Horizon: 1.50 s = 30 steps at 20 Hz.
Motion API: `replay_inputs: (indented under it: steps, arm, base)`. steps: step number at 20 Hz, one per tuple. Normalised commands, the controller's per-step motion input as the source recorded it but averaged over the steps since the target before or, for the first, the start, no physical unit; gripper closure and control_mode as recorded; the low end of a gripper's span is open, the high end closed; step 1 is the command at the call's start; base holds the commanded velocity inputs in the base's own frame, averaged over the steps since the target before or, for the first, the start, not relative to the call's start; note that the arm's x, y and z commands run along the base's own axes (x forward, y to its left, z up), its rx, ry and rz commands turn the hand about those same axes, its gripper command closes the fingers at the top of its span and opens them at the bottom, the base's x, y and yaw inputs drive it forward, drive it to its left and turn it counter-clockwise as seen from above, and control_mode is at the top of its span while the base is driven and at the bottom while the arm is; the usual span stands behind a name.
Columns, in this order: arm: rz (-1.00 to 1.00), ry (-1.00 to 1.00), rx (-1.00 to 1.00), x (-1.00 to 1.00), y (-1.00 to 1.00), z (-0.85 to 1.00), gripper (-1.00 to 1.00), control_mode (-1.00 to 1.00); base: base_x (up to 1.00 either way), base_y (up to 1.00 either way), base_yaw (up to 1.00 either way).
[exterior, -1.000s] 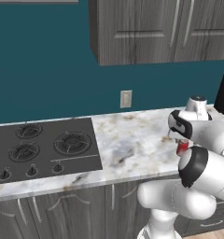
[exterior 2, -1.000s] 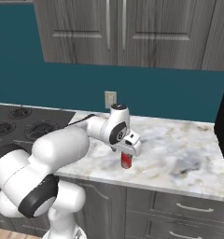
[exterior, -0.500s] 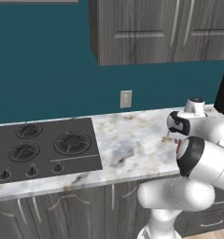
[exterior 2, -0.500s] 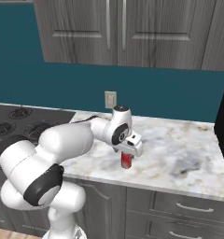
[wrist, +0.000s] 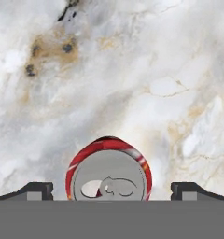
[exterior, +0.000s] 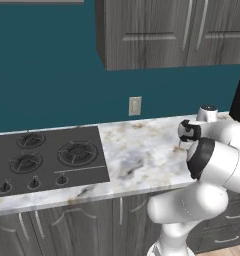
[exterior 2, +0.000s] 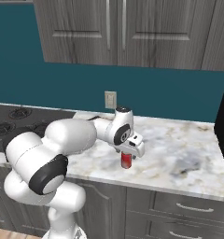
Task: Four empty soda cans are scattered around the kitchen. Gather all the cans and cluster them next to the stove for recycling.
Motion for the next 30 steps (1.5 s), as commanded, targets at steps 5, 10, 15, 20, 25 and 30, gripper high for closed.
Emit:
replay_inputs:
  steps: [5, 10, 15, 20, 25, 30]
  arm:
    - [0.00, 0.00, 0.00, 0.01, 0.00, -0.06, -1.00, -1.00]
    - [0.00, 0.00, 0.00, 0.00, 0.00, -0.09, -1.00, -1.00]
    - [0.00, 0.02, 0.00, 0.03, 0.00, -0.13, -1.00, -1.00]
    - [0.00, 0.03, 0.00, 0.05, 0.00, -0.14, -1.00, -1.00]
    - [0.00, 0.04, 0.00, 0.02, 0.00, -0.14, 1.00, -1.00]
    - [0.00, 0.01, 0.00, 0.01, 0.00, -0.08, 1.00, -1.00]
  base:
    - [0.00, 0.00, 0.00]
    - [0.00, 0.00, 0.00]
    - [0.00, 0.00, 0.00]
    - [0.00, 0.00, 0.00]
    - [0.00, 0.00, 0.00]
    - [0.00, 0.00, 0.00]
